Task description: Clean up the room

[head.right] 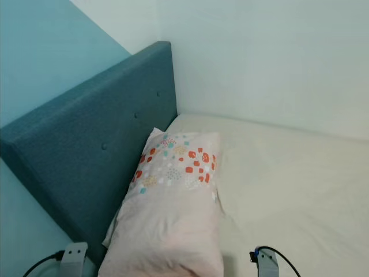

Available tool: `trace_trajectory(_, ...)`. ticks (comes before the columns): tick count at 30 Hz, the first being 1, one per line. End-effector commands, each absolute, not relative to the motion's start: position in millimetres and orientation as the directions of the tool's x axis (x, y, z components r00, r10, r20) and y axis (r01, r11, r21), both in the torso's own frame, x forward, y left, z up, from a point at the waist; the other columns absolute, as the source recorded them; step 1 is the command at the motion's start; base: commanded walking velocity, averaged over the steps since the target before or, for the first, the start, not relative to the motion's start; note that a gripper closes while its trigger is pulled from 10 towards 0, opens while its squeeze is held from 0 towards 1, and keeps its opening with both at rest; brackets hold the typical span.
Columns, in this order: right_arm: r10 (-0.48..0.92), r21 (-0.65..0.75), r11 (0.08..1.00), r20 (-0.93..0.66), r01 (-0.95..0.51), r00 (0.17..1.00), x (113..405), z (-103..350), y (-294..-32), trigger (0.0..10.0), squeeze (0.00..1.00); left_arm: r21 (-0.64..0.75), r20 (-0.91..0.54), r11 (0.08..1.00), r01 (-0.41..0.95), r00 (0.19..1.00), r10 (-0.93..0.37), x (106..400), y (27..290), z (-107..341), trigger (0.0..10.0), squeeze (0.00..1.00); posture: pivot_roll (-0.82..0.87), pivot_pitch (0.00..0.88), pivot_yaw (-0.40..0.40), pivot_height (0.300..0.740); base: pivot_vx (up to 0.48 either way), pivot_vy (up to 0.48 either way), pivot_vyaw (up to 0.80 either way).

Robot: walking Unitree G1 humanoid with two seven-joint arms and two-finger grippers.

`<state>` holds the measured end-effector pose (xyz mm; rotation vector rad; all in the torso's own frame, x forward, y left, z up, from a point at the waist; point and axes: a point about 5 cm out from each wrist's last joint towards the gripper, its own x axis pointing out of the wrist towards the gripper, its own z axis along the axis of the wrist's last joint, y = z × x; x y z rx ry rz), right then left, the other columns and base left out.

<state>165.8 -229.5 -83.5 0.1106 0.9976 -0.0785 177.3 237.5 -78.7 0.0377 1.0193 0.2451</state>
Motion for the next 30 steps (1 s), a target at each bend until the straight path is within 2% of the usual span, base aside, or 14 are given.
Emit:
trace_trajectory(1, -0.012, 0.059, 0.992, -0.844, 0.114, 0.536, 166.0, -83.8, -228.4, 10.0, 0.0, 0.146, -0.853, 0.97, -0.195, 0.472, 0.223, 171.1, 236.1, -82.1, 10.0, 0.0, -0.08, 0.0, -0.023, 0.74, -0.48, 0.0, 0.72)
trace_trajectory(4, -0.011, 0.061, 0.991, -0.844, 0.116, 0.537, 165.5, -84.1, -228.0, 10.0, 0.0, 0.169, -0.849, 0.972, -0.163, 0.477, 0.228, 170.6, 236.9, -82.0, 10.0, 0.0, -0.08, 0.0, -0.023, 0.74, -0.377, 0.0, 0.72)
trace_trajectory(8, -0.013, 0.061, 0.991, -0.841, 0.119, 0.541, 165.2, -84.4, -227.1, 10.0, 0.0, 0.206, -0.841, 0.975, -0.081, 0.495, 0.219, 171.1, 236.3, -81.6, 10.0, 0.0, -0.08, 0.0, -0.018, 0.74, 0.0, 0.0, 0.72)
trace_trajectory(17, -0.009, 0.069, 0.99, -0.838, 0.123, 0.545, 164.4, -85.0, -225.3, 10.0, 0.0, 0.181, -0.85, 0.982, -0.059, 0.493, 0.186, 171.8, 234.5, -81.8, 10.0, 0.0, -0.08, 0.0, -0.014, 0.74, 0.0, 0.0, 0.72)
trace_trajectory(21, -0.017, 0.058, 0.991, -0.844, 0.123, 0.536, 162.8, -86.1, -224.6, 10.0, 0.0, 0.178, -0.857, 0.983, -0.046, 0.483, 0.178, 170.6, 233.7, -82.6, 10.0, 0.0, -0.08, 0.0, -0.013, 0.74, 0.06, -0.41, 0.66)
trace_trajectory(25, -0.044, 0.045, 0.986, -0.856, 0.16, 0.516, 160.1, -87.5, -225.6, 10.0, 0.0, 0.174, -0.861, 0.984, -0.042, 0.478, 0.173, 169.5, 232.8, -83.4, 10.0, 0.0, -0.09, 0.0, -0.011, 0.74, 0.135, -0.408, 0.0)
trace_trajectory(30, -0.088, 0.023, 0.978, -0.853, 0.206, 0.514, 163.3, -85.2, -231.6, 10.0, 0.0, 0.17, -0.866, 0.984, -0.052, 0.469, 0.174, 167.1, 231.7, -84.7, 10.0, 0.0, -0.09, 0.0, -0.011, 0.74, 0.0, 0.0, 0.0)
